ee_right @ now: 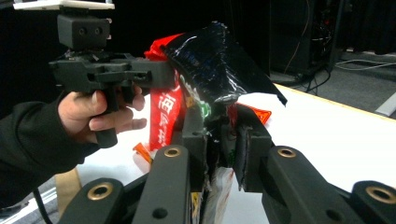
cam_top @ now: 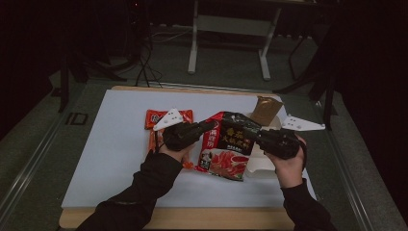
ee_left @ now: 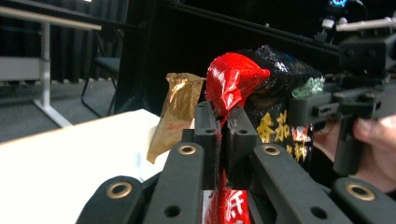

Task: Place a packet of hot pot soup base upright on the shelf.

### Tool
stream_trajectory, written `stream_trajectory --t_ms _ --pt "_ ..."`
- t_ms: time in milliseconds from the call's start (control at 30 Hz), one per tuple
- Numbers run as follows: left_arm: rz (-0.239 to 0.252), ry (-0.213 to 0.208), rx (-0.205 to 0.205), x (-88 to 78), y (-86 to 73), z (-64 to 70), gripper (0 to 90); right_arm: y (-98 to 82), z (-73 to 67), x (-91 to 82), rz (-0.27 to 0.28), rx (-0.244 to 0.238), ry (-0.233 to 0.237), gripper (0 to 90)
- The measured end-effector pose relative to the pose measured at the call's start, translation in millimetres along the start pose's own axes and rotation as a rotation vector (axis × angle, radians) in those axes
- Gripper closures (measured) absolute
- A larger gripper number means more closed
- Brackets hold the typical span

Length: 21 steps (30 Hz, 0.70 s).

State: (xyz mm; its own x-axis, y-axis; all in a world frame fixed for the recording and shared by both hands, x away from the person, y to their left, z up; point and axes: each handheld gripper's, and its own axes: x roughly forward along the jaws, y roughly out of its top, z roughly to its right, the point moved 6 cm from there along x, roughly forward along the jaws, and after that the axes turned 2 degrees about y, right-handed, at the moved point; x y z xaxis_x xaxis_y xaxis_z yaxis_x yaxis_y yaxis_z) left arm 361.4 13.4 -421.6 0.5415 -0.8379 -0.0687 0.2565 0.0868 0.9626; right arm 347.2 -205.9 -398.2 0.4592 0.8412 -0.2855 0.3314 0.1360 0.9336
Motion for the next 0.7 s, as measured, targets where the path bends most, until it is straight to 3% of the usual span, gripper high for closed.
stream_trajectory --t_ms 233,300,333,400,433,467,500,600,700 --pt "-0.018 -0.031 -0.008 -5.0 6.4 1.0 77.0 10.9 -3.1 -3.0 0.020 -0.016 0.005 78.0" --pt "-0.014 -0.045 -0.023 -6.1 7.6 0.5 65.6 14.9 -4.0 -3.8 0.025 -0.032 -0.001 78.0" --pt "-0.020 -0.029 -0.022 -8.3 8.6 -0.8 65.6 14.9 -4.0 -3.8 0.025 -0.032 -0.001 78.0" --pt "-0.027 -0.042 -0.016 -10.7 8.9 -1.0 50.0 22.5 -3.5 -7.7 0.043 -0.040 -0.003 78.0" --pt "-0.038 -0.049 -0.011 -12.0 8.5 -0.9 47.4 24.7 -3.4 -9.0 0.049 -0.040 -0.001 78.0" --pt "-0.045 -0.052 -0.001 -12.8 8.3 -0.8 34.3 28.4 -2.6 -11.3 0.060 -0.041 -0.003 78.0" --pt "-0.055 -0.041 0.008 -13.8 8.1 -0.8 34.3 30.7 -1.8 -12.6 0.066 -0.043 -0.005 78.0" --pt "-0.093 -0.042 0.007 -15.7 6.3 -0.8 14.4 39.5 0.5 -17.4 0.084 -0.057 -0.011 77.9" --pt "-0.105 -0.029 0.021 -19.3 4.9 -0.6 12.4 46.8 4.0 -21.5 0.101 -0.067 -0.025 77.9"
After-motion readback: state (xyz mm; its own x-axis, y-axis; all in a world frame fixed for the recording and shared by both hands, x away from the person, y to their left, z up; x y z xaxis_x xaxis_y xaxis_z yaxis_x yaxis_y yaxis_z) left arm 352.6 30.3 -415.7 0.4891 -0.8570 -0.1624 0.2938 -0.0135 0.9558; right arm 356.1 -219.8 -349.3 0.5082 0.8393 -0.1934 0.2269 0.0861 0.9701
